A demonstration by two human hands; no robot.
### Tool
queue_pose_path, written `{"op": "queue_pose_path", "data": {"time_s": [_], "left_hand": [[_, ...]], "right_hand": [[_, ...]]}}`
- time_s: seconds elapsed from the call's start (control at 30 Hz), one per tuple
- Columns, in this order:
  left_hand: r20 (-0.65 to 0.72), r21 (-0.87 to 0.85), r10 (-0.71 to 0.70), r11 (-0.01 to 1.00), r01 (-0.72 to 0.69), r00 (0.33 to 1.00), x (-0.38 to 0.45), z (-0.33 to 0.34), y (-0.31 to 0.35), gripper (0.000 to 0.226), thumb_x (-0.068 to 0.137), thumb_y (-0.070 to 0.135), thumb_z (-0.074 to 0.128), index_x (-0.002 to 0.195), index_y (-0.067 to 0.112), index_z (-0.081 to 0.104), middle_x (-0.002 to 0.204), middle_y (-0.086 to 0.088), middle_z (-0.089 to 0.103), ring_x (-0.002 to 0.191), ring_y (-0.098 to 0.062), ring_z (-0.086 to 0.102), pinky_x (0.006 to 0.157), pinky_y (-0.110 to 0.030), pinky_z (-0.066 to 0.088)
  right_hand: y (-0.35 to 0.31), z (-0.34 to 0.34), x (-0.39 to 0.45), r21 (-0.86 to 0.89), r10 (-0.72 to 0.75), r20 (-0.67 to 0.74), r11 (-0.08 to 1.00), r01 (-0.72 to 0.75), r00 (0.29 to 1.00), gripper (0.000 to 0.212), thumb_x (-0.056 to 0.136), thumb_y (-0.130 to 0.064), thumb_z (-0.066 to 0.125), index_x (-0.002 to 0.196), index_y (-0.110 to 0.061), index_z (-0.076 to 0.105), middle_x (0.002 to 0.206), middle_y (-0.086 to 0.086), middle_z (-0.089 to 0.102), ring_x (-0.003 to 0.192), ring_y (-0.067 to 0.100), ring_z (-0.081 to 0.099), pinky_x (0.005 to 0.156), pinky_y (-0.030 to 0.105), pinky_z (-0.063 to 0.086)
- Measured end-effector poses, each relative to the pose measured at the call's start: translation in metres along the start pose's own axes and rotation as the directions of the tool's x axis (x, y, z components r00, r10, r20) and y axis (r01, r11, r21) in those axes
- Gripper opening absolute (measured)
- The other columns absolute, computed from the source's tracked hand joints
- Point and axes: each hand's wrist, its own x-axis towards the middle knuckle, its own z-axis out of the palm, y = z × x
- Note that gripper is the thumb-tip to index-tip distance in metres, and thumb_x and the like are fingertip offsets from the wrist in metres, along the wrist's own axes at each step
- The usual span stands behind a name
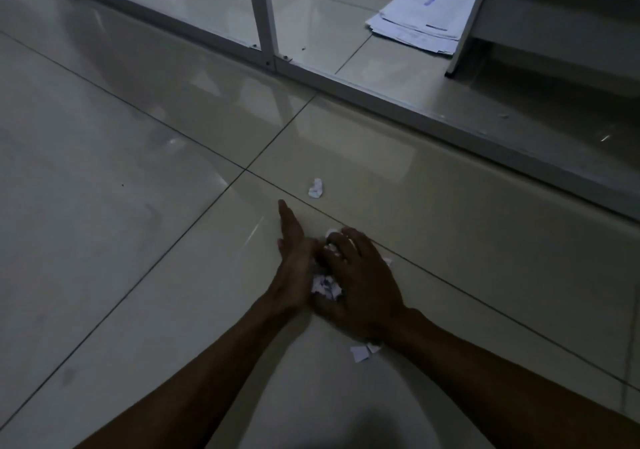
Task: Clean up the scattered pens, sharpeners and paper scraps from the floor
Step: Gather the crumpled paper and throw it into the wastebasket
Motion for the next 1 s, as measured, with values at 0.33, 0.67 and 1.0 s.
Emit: {"op": "queue_pose_path", "data": {"time_s": [0.33,0.67,1.0], "left_hand": [[-0.121,0.588,0.276,0.794,-0.155,0.954,0.075,-0.042,0.016,0.034,0.096,0.012,0.05,0.129,0.004,0.054,0.129,-0.013,0.059,0.119,-0.022,0.054,0.094,-0.023,0.039],[0.262,0.815,0.255,0.458,-0.355,0.931,0.114,-0.026,0.004,0.026,0.094,0.006,0.048,0.118,0.003,0.059,0.117,-0.021,0.047,0.102,-0.034,0.047,0.083,-0.036,0.039],[0.275,0.582,0.357,0.677,-0.451,0.892,0.019,-0.017,-0.004,0.03,0.083,0.011,0.034,0.092,0.003,0.061,0.09,-0.006,0.046,0.077,-0.011,0.045,0.066,-0.009,0.031]], "right_hand": [[-0.012,0.0,0.005,-0.166,-0.153,-0.186,0.978,0.123,0.971,0.02,0.073,-0.033,0.057,0.075,-0.013,0.06,0.073,0.005,0.056,0.072,0.026,0.053,0.053,0.029,0.037],[0.0,-0.02,0.003,0.252,0.06,-0.295,0.968,0.016,0.954,0.028,0.08,-0.022,0.056,0.057,-0.022,0.041,0.05,-0.006,0.046,0.042,0.01,0.039,0.045,0.019,0.033],[0.01,-0.075,-0.019,0.978,0.837,-0.03,0.139,-0.159,0.547,0.047,0.089,-0.01,0.062,0.047,-0.008,0.042,0.042,0.004,0.036,0.035,0.012,0.026,0.042,0.016,0.021]]}}
